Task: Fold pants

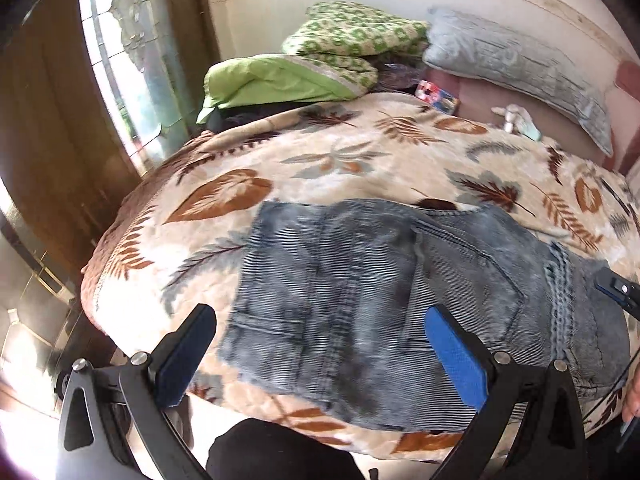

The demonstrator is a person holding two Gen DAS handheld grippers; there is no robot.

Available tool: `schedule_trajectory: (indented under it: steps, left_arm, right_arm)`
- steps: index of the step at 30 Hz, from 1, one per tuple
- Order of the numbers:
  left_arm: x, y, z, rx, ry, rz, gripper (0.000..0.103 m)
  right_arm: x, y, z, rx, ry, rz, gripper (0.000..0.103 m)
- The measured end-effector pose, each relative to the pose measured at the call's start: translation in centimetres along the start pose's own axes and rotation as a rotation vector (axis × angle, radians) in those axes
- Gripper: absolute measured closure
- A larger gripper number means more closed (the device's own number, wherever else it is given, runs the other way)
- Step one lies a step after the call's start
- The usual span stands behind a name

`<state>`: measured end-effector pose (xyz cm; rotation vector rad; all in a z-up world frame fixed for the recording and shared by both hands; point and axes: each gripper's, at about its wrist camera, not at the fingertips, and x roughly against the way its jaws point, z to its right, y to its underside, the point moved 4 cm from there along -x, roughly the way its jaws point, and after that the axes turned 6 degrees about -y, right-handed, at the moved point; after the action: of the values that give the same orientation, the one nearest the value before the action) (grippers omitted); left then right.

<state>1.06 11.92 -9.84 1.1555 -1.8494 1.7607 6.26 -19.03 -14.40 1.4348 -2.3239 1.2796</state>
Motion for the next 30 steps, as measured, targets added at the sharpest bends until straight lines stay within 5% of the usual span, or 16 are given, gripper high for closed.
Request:
schedule_trajectory:
  steps: [6, 12, 15, 17, 24, 30]
  left_arm:
    - [-2.0, 2.2, -8.4, 0.146, -0.054, -0.088, 0.000]
    - [-4.2, 4.7, -12.2, 0.270, 0.013, -0.183, 0.000]
    - [-4.9, 5.2, -13.3, 0.328, 0.024, -0.205, 0.000]
    - [-5.3, 5.3, -13.6, 0.360, 0.033, -0.214, 0.000]
    - [-6.6, 6.1, -13.8, 0.432, 0.077, -0.266, 0.000]
    - [-7.4, 6.9, -13.0, 0.547, 0.226, -0.344, 0.000]
  right_arm:
    - [-1.6, 0.7, -3.8, 0.105, -0.066, -0.018, 0.072]
    - [-2.3, 2.3, -5.8, 0.194, -0.093, -0.053, 0.072]
    - [-2.6, 2.7, -6.3, 0.220, -0.112, -0.061, 0.064]
    - [-2.8, 2.9, -6.4, 0.226, -0.111, -0.061, 0.049]
    - [-3.3, 3.2, -6.5, 0.232, -0.116, -0.081, 0.049]
    - [-2.8, 3.1, -6.0, 0.225, -0.102, -0.073, 0.049]
